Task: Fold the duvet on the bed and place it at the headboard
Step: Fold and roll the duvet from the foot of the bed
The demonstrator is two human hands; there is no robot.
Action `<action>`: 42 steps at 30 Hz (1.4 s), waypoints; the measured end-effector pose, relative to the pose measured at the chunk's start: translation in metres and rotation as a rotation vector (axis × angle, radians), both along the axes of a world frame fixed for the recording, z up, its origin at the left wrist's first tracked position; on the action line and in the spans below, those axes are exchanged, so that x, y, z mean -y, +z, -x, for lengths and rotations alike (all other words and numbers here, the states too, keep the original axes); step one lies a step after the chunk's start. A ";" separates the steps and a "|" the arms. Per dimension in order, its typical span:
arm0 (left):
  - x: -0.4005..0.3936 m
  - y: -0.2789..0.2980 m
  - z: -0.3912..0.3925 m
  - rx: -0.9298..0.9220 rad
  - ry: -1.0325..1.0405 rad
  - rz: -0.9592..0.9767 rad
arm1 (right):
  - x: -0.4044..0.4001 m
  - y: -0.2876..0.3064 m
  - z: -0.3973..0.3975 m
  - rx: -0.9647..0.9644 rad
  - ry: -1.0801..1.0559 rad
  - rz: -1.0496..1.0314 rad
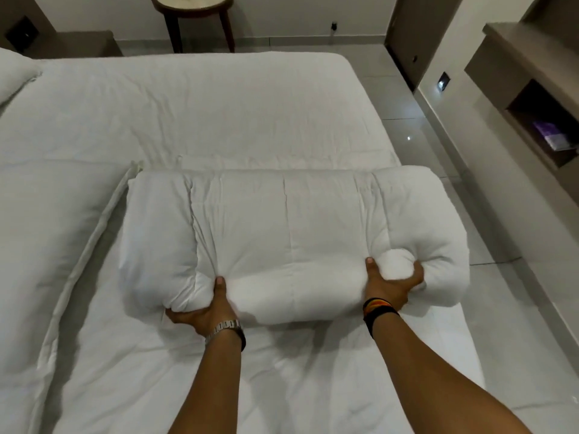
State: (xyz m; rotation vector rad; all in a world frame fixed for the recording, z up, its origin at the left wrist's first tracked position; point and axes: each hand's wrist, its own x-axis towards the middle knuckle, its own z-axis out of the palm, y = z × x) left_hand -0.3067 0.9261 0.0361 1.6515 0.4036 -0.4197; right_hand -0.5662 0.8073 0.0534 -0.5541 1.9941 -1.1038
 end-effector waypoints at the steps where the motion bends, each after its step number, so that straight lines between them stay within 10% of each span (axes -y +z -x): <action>1: -0.003 0.009 0.003 0.020 -0.004 0.008 | -0.002 0.005 0.004 0.000 0.009 0.024; 13: -0.200 0.148 0.099 0.266 -0.227 0.006 | -0.130 0.120 0.106 0.012 0.155 0.303; 17: -0.209 0.183 0.104 0.487 -0.592 -0.362 | -0.121 0.156 0.119 -0.137 0.496 0.208; 20: -0.198 0.155 0.089 0.801 -0.838 -0.929 | -0.112 0.150 0.123 -0.584 0.931 -0.040; 25: -0.169 0.093 0.074 1.066 -0.984 -1.016 | -0.104 0.089 0.123 -1.427 1.218 0.131; 42: -0.026 -0.023 0.003 1.034 -1.004 -1.146 | 0.048 -0.046 0.049 -1.276 1.579 0.119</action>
